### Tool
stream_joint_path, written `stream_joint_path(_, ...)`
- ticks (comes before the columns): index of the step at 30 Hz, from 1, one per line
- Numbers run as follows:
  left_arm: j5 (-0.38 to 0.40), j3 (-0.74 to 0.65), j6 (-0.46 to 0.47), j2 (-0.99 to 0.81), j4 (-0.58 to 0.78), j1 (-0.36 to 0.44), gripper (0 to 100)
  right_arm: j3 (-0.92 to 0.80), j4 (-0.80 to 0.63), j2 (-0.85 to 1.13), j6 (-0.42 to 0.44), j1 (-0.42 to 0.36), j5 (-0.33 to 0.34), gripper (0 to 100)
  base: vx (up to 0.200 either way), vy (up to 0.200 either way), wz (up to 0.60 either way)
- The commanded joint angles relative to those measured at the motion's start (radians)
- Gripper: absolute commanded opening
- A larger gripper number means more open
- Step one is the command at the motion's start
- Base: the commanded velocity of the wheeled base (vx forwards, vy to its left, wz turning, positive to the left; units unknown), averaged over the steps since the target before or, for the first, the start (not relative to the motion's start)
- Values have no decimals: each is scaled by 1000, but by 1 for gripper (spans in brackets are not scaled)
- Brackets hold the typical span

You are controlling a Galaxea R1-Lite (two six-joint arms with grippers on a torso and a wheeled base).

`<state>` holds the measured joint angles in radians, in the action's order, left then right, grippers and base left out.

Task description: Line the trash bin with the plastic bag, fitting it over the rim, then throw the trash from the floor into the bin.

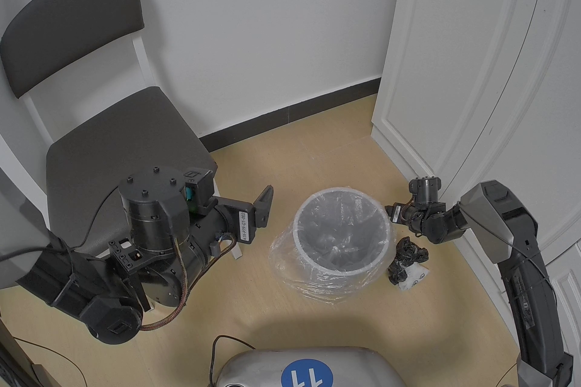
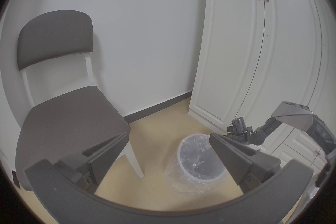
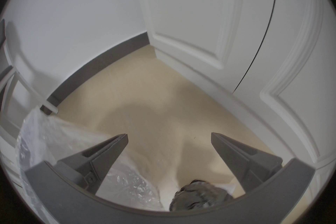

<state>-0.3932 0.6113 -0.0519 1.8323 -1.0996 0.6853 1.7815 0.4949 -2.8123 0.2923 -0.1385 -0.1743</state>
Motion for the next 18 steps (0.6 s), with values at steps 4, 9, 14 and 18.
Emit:
stream_joint_path(4, -1, 1, 0, 8, 0, 3, 100, 27, -21, -62, 5, -32, -1, 100, 0, 0, 0)
stream_joint_path(9, 0, 1, 0, 8, 0, 3, 100, 27, -24, -64, 5, -32, -1, 100, 0, 0, 0)
stream_joint_path(14, 0, 1, 0, 8, 0, 5, 100, 19, -19, -59, 5, -32, -1, 100, 0, 0, 0)
stream_joint_path(18, -1, -2, 0, 8, 0, 5, 100, -16, -13, -19, 7, -19, -2, 100, 0, 0, 0)
